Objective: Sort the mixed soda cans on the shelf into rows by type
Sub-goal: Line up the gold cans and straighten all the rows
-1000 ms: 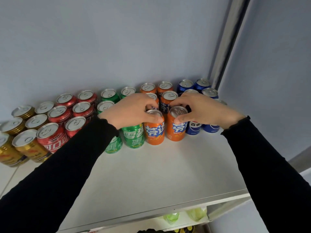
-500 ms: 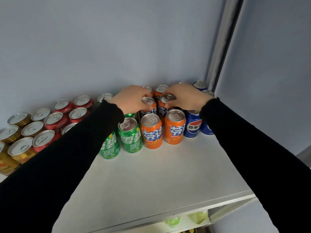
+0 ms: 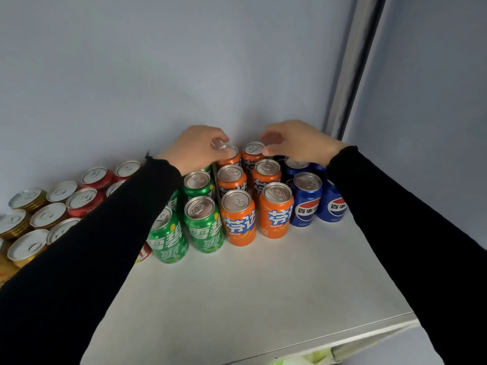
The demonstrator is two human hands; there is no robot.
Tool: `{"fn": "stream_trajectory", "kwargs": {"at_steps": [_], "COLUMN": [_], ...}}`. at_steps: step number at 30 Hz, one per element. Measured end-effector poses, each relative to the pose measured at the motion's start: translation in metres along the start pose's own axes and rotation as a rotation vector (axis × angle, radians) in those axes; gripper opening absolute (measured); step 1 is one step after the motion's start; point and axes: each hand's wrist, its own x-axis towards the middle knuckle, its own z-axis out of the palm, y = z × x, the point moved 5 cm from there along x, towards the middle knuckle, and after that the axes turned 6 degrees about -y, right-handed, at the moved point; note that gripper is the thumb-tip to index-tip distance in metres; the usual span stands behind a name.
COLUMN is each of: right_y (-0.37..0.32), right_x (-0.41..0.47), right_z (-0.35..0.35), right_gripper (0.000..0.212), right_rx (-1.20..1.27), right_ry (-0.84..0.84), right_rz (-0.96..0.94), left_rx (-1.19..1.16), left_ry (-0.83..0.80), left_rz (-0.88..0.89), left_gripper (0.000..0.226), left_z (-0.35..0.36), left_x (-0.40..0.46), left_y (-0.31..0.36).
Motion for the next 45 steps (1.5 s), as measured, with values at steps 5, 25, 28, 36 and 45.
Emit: {"fn": "stream_trajectory", "kwargs": {"at_steps": [5, 25, 28, 36, 45], "right_y": [-0.006, 0.007, 0.021, 0.057, 0.064], "right_x": [0.033, -0.006, -0.051, -0.141, -0.143], "right_z": [0.01, -0.012, -0.03, -0.014, 0.009], "right_gripper": [0.049, 0.043, 0.04, 0.04, 0.052], "right_rx": [-0.206, -0.041, 0.033, 0.112, -0.008], "right_ry": [0.04, 0.112, 0.16, 0.138, 0.132], "right_rz": [0.068, 0.034, 0.061, 0.246, 0.306], "left_rx": [0.14, 0.068, 0.06, 0.196, 0.189], "left_ry": [-0.049, -0.058, 0.02, -0.076, -0.144], "left_rz": [-0.061, 0.009, 0.171, 0.413, 0.365], "left_gripper": [0.053, 0.065, 0.056, 0.051, 0.039], "left_z": [0.012, 0.011, 0.007, 0.056, 0.079], "left_x": [0.025, 0.017, 0.0, -0.012, -0.002], "left_y": [-0.01, 0.013, 0.059, 0.155, 0.16]}}
